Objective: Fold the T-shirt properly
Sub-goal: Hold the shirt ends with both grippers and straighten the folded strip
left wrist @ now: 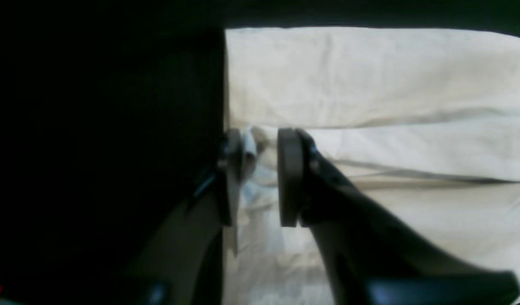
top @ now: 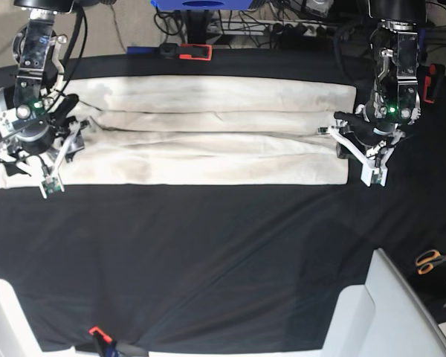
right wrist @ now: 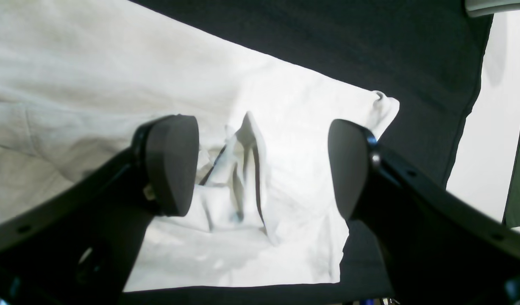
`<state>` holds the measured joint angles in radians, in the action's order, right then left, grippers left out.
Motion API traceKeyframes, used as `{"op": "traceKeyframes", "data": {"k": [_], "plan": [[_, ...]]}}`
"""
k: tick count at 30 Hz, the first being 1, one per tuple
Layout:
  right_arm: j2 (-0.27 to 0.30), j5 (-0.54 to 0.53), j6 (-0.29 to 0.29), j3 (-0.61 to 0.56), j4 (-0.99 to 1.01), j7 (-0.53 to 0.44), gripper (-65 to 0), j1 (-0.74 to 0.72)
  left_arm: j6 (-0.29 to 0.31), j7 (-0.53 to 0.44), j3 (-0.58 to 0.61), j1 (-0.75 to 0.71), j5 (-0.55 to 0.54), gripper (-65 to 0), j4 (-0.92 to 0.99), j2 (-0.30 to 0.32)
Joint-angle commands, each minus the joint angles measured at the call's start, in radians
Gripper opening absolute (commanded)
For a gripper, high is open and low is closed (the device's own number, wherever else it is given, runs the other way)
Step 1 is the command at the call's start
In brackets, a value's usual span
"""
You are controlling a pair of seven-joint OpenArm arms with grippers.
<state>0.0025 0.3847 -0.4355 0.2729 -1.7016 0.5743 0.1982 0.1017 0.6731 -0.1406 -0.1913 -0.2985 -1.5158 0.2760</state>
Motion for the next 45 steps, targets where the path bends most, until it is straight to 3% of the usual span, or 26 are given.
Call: {"op": "traceKeyframes", "data": {"k": [1,9,15,17,20,25,29,45], "plan": [[0.006,0.001,0.005,0.001,-0.016,-0.017,-19.8,-0.007,0.000,-0.017,-0.004,0.013,-0.008,-46.2,-0.039,-0.001],[0.006,0.001,0.005,-0.001,-0.016,-0.017,-19.8,0.007,0.002,0.009,-0.004,0.057,-0.008,-35.9,-0.156,-0.050],[0.006,0.001,0.005,-0.001,-0.016,-0.017,-19.8,0.020,0.002,0.040,-0.003,0.059,0.000,-37.2,-0.133,-0.085],[0.006,0.001,0.005,-0.001,-0.016,-0.017,-19.8,0.020,0.000,0.038,-0.011,0.045,0.002,-43.4,-0.101,-0.087],[0.006,0.001,0.005,-0.001,-0.016,-0.017,-19.8,0.020,0.000,0.037,-0.015,0.036,0.002,-65.0,-0.059,-0.085],[0.006,0.001,0.005,-0.001,-0.016,-0.017,-19.8,0.022,0.000,0.026,-0.017,0.042,0.000,-65.0,0.013,-0.083],[0.006,0.001,0.005,-0.001,-0.016,-0.017,-19.8,0.022,0.000,-0.068,-0.014,0.029,-0.006,-65.0,0.025,-0.087],[0.006,0.001,0.005,0.004,-0.016,-0.017,-19.8,0.022,0.000,-0.141,-0.015,0.009,-0.005,-65.0,0.105,-0.085]]}}
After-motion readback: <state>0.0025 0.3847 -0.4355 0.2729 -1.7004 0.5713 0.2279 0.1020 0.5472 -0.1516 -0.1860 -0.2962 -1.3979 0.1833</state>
